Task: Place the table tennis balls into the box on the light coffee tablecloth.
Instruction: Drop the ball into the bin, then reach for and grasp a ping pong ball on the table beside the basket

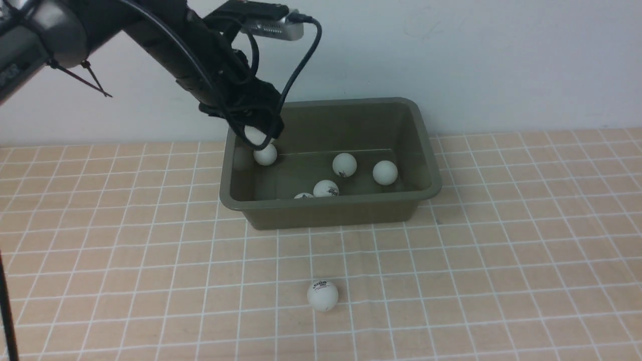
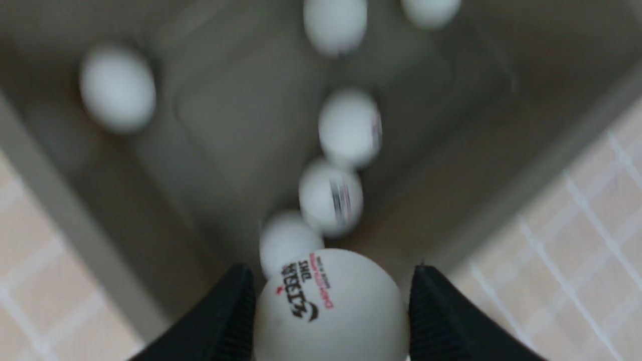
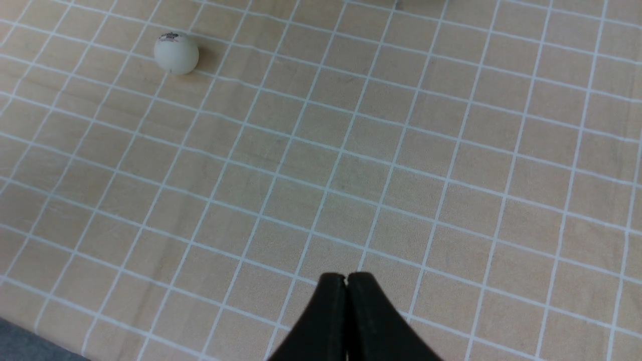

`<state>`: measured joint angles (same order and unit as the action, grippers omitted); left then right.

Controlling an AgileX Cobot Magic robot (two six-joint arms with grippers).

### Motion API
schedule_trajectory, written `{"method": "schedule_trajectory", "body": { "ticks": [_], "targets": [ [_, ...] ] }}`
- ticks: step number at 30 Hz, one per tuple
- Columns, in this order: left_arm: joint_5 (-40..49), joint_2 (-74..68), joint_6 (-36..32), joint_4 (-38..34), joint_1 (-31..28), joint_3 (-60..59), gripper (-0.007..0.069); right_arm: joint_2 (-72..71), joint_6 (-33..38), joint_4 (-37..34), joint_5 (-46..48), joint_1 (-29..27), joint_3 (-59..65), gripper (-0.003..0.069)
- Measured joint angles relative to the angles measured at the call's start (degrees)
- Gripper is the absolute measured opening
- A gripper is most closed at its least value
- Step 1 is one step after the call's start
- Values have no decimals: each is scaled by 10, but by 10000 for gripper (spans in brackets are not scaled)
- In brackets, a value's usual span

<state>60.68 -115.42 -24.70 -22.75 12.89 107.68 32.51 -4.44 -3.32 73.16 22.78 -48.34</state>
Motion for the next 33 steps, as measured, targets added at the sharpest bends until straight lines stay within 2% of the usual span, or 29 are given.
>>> {"method": "schedule_trajectory", "body": {
  "ticks": [7,11,14,16,19,21,26,32,33],
  "targets": [
    [-54,-85,-63,-19,0,1,329,0,0,0,0,0,0,-18],
    [-76,-105,-87,-35,0,2,442,0,0,0,0,0,0,-18],
    [-69,-104,-90,-36,0,19,498,0,0,0,0,0,0,-18],
    [-35,-99,-84,-36,0,43,513,0,0,0,0,0,0,-18],
    [54,-82,-73,-36,0,88,515,0,0,0,0,0,0,-18],
    [79,-71,-56,-37,0,101,505,0,0,0,0,0,0,-18],
    [96,-28,39,-15,20,102,428,1,0,0,0,0,0,-18],
    [96,-6,56,-3,115,54,391,1,-1,0,0,0,0,-18],
    [96,-5,57,14,150,40,388,1,-1,0,0,0,0,-18]
  ]
}}
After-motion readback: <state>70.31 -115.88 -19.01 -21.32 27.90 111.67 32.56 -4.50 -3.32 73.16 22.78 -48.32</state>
